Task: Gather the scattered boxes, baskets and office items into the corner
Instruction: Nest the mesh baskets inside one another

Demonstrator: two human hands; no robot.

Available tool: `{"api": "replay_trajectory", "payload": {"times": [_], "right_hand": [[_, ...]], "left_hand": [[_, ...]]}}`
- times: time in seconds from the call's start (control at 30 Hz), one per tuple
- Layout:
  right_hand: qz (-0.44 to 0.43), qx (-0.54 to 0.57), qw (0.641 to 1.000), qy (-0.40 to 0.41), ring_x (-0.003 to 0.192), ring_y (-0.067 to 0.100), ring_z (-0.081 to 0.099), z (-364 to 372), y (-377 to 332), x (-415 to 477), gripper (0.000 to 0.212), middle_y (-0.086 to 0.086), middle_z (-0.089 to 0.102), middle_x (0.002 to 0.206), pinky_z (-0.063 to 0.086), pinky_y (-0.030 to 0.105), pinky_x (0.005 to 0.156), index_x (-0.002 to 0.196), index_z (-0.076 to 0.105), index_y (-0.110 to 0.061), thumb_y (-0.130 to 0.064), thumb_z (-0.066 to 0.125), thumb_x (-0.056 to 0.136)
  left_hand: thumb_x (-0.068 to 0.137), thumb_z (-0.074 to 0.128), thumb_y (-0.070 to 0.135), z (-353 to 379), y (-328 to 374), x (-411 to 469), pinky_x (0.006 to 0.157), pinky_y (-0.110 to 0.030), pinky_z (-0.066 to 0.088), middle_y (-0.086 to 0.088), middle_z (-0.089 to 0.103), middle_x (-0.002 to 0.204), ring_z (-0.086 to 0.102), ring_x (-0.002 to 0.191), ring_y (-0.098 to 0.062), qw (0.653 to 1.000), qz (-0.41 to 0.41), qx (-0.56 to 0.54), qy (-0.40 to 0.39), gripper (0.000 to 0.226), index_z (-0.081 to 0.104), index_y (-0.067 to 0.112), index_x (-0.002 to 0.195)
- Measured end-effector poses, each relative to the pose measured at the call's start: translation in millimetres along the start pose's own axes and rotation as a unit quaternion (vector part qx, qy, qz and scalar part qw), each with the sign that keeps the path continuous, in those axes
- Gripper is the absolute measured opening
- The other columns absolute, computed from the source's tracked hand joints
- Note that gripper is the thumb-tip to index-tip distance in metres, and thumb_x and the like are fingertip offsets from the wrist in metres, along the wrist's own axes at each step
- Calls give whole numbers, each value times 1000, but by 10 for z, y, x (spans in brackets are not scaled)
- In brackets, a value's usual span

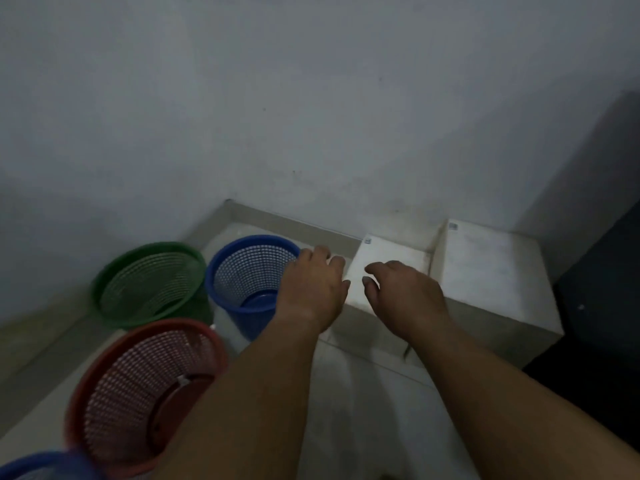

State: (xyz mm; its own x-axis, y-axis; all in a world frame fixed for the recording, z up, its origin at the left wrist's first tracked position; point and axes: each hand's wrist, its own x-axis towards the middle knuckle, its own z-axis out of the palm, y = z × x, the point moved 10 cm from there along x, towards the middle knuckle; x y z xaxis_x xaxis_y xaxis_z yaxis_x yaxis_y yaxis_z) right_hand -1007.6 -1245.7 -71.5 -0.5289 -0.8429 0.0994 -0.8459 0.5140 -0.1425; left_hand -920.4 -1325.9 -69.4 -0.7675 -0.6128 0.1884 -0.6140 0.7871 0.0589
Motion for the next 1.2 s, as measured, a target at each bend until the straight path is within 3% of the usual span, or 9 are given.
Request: {"api": "replay_trajectory", "payload": {"times": [0.37,0.63,0.87,1.07,1.2], "right_hand": [[-81,38,996,-24,111,24,58,-204,-881,-63,39,3,60,126,49,36,87,131,54,-26,-45,41,99],[-104,44,991,-71,112,22,57,309,-1532,197,36,3,59,127,48,35,87,131,54,-26,-39,46,99],[-106,36,985,-132,115,23,55,901,-1872,647,38,4,56,130,50,39,92,135,50,-25,-36,49,98],[-115,-61,954,-272,117,29,51,1823,-1838,822,47,9,55,129,48,41,95,138,49,-21,-33,55,93],[-142,-77,953,-255,121,30,47,2115,-1660,912,44,9,58,130,37,39,103,138,52,-23,-35,49,96]], "left_hand": [[95,49,43,-330,-867,-515,97,-44,45,-6,46,133,43,122,-26,992,-35,55,-112,44,47,21,133],[95,50,34,-7,-1455,-413,96,-42,44,-6,48,129,46,117,-25,992,-31,55,-113,34,50,19,126],[94,52,30,587,-2062,-234,91,-41,47,-9,50,127,49,114,-27,978,-63,63,-190,32,50,18,124],[92,56,41,1460,-2341,-167,88,-37,50,-13,49,131,56,110,-26,939,-109,8,-325,44,51,18,130],[95,55,34,1772,-2270,114,90,-41,52,-24,27,148,58,108,-30,940,-131,-15,-316,46,48,16,136]]}}
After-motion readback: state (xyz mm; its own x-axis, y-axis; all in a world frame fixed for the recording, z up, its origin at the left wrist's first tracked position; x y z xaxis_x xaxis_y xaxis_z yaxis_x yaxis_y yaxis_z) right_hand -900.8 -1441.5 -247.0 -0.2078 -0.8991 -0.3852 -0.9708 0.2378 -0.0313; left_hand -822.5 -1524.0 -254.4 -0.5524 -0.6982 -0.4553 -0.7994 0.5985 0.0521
